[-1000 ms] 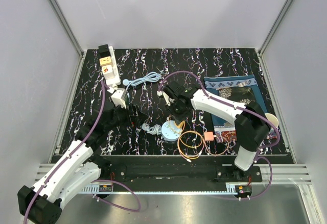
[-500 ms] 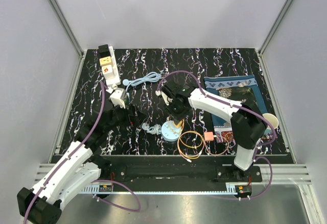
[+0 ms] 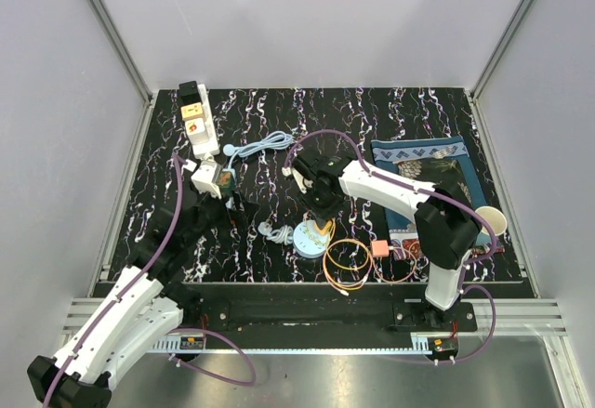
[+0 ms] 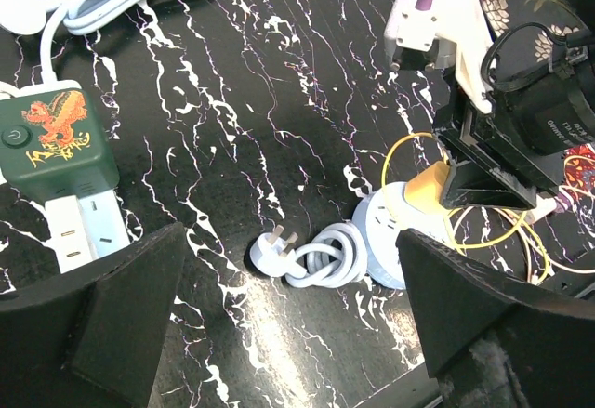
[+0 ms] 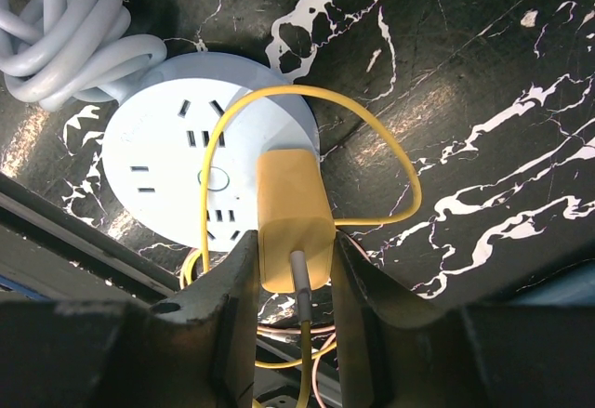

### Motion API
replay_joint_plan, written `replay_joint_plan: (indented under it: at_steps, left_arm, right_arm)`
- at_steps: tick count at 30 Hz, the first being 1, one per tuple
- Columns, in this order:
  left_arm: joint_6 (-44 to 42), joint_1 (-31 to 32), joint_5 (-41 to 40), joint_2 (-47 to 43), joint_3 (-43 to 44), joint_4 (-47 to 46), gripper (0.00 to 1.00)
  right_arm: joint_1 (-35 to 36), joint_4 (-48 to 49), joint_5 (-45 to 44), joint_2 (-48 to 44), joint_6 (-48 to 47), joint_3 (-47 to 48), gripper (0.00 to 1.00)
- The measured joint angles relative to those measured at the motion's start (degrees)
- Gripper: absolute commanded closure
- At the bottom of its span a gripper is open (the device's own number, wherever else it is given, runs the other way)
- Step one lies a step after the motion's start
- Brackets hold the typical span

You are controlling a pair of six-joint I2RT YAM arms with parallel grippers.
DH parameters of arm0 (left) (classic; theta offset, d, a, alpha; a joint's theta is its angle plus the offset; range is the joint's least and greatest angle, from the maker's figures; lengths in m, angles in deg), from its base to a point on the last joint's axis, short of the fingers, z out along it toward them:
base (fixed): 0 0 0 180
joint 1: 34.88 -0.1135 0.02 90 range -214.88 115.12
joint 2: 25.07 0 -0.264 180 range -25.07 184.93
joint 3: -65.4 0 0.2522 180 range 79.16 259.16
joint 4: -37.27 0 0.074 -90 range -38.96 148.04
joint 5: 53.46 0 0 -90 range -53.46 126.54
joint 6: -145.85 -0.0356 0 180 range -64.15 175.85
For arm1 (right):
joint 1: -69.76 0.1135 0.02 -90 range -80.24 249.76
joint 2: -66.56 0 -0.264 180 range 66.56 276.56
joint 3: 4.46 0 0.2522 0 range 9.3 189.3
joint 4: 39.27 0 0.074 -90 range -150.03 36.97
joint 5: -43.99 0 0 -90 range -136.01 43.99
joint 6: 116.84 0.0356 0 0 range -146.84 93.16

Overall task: Insert the plug
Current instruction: Insert the plug into the socket.

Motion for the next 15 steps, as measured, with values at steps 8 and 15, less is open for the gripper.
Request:
replay_joint_plan:
  at_steps: [8,15]
  left_arm:
    - [-0.2,0.0,-2.9,-0.9,0.0,0.0,0.01]
    - [-0.3,0.0,-6.3,-3.9,0.0,0.0,0.01]
  right_arm:
    - [2.8,-2.4,-4.5,2.2,1.6,2.7,1.0]
    - [5.6,-5.0,-9.3,5.0,3.5,5.1,1.0]
